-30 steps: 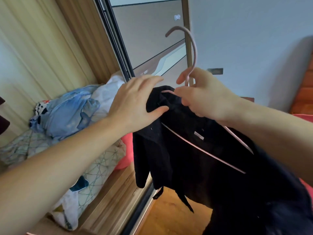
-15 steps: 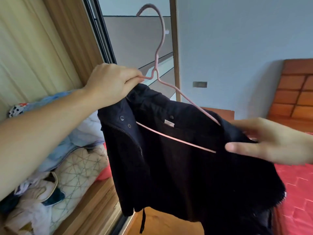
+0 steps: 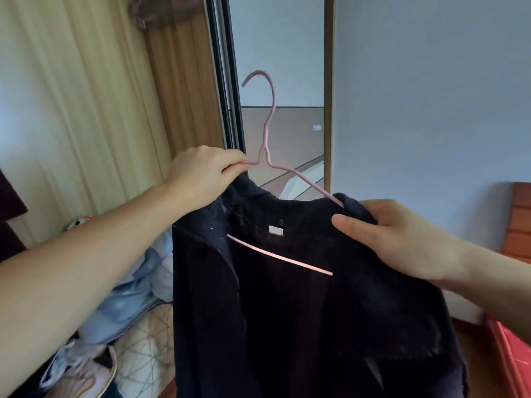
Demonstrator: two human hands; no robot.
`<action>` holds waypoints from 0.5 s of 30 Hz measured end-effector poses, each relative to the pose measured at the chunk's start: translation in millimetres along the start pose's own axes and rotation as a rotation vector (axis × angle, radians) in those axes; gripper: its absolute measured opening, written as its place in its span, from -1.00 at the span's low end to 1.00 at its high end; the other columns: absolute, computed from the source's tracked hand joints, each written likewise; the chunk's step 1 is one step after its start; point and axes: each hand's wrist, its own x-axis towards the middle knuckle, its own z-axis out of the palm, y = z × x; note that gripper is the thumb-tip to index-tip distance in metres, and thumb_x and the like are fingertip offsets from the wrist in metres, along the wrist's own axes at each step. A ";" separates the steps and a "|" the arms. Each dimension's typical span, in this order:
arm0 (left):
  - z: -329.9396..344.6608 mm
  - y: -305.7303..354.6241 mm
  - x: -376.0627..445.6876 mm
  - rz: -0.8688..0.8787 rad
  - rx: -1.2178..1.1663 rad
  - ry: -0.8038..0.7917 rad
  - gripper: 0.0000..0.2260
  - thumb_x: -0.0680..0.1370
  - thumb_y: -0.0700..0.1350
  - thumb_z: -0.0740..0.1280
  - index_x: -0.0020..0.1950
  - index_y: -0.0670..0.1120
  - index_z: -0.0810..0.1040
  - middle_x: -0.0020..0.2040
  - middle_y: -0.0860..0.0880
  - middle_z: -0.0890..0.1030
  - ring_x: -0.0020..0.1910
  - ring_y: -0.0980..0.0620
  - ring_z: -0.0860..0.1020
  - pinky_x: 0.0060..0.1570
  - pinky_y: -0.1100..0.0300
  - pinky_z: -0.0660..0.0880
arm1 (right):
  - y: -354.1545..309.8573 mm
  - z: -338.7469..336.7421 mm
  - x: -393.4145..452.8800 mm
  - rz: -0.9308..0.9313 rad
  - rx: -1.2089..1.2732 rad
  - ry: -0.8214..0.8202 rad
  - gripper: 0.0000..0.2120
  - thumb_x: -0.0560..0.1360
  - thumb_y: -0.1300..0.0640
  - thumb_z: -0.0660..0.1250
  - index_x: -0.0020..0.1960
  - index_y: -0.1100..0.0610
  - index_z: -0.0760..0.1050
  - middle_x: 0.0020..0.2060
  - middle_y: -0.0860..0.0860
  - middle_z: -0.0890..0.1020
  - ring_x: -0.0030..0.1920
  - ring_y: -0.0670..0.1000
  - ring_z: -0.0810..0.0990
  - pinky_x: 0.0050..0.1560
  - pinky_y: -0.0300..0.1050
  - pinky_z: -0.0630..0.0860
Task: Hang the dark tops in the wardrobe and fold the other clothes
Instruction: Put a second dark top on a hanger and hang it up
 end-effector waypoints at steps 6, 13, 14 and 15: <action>-20.2 -45.5 -2.5 -0.311 -0.414 0.068 -0.72 0.57 0.13 0.27 0.27 0.16 0.53 0.20 0.21 0.57 0.22 0.18 0.49 0.15 0.25 0.36 | -67.4 41.1 81.3 0.026 0.195 0.041 -0.65 0.55 -0.05 0.29 -0.14 0.24 0.59 -0.32 0.10 0.62 -0.29 0.04 0.62 -0.21 -0.08 0.55; -83.7 12.8 4.6 -0.181 -0.679 0.214 -0.67 0.45 0.32 0.14 0.17 0.38 0.49 0.19 0.34 0.52 0.22 0.37 0.45 0.04 0.53 0.35 | -130.5 36.0 163.4 -0.036 0.397 0.086 -0.68 0.56 0.01 0.31 0.10 0.27 0.55 -0.02 0.19 0.66 -0.05 0.13 0.65 -0.05 -0.03 0.59; -87.9 23.0 4.1 -0.147 -0.628 0.232 -0.65 0.47 0.31 0.12 0.22 0.38 0.47 0.23 0.36 0.49 0.26 0.38 0.41 0.07 0.56 0.32 | -142.2 31.3 175.0 -0.058 0.413 0.076 -0.67 0.55 0.02 0.31 0.12 0.27 0.53 -0.06 0.16 0.65 -0.07 0.12 0.64 -0.11 -0.05 0.58; -89.2 31.8 3.6 -0.122 -0.551 0.241 -0.62 0.48 0.31 0.12 0.29 0.38 0.42 0.29 0.39 0.42 0.32 0.40 0.34 0.14 0.54 0.29 | -154.6 25.8 185.2 -0.083 0.438 0.057 -0.67 0.56 0.02 0.31 0.14 0.27 0.51 -0.12 0.12 0.62 -0.12 0.09 0.62 -0.21 -0.10 0.56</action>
